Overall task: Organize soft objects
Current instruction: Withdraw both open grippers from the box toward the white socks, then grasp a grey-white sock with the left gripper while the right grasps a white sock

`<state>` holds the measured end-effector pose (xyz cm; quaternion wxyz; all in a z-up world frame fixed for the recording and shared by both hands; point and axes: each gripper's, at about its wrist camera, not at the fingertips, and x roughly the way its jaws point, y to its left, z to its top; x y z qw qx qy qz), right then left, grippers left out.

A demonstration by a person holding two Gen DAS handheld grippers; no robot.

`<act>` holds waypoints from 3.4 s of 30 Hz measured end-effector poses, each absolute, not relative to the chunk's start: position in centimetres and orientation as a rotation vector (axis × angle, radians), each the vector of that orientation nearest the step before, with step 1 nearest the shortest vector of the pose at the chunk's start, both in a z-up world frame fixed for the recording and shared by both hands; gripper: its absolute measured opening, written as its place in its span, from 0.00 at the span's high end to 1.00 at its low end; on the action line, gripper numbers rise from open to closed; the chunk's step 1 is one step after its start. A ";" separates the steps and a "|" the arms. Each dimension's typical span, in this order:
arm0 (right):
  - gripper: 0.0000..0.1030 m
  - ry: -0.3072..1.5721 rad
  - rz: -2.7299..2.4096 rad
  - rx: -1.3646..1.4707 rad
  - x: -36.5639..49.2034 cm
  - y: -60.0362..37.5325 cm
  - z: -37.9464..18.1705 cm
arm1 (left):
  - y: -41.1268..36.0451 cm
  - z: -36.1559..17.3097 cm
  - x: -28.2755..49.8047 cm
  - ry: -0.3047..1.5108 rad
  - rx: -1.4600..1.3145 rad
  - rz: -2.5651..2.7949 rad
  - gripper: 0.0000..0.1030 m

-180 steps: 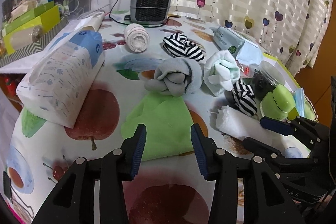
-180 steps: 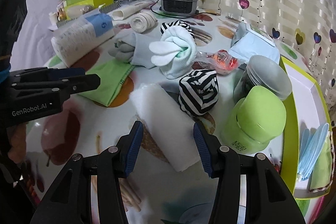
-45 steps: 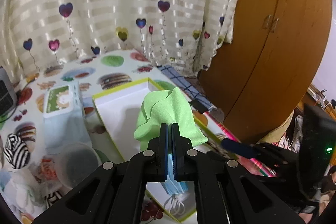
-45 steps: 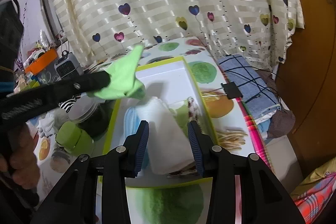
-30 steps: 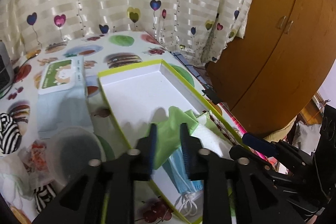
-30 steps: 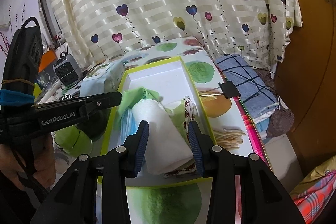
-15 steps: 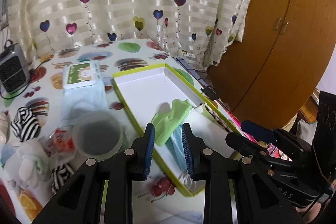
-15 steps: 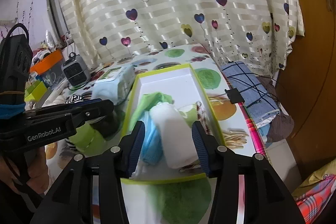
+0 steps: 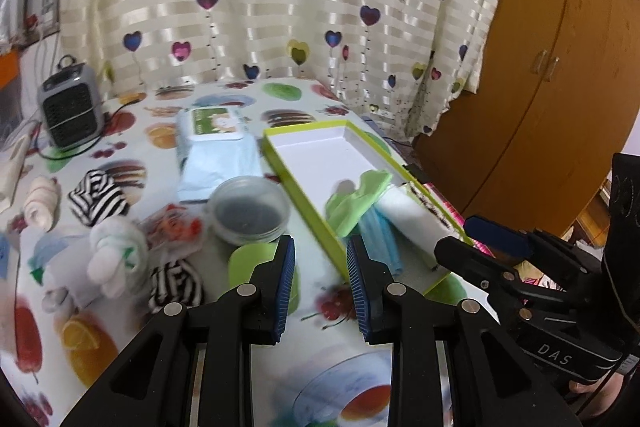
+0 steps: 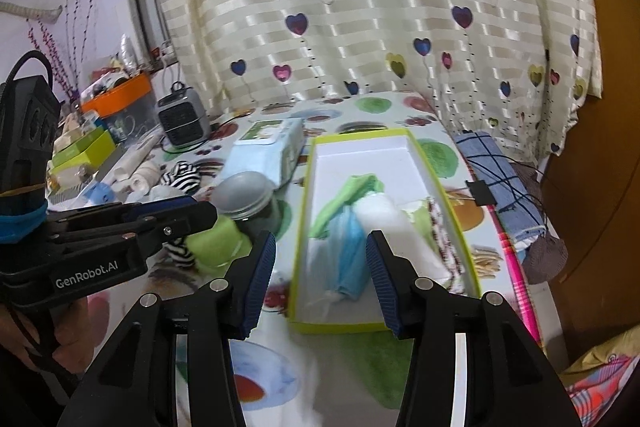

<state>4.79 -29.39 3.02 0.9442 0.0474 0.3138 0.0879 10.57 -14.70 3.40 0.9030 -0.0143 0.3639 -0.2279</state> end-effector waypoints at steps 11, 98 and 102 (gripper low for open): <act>0.53 0.663 0.246 0.050 4.5 -25.9 2.9 | -11.0 2.7 9.2 0.760 -0.075 -0.403 0.75; 0.53 0.861 0.444 -0.041 18.0 -9.3 -1.8 | 6.3 -3.7 18.2 0.866 -0.269 -0.177 0.53; 0.53 0.890 0.444 -0.049 18.7 -8.7 -2.4 | 6.1 -4.1 18.4 0.870 -0.258 -0.174 0.51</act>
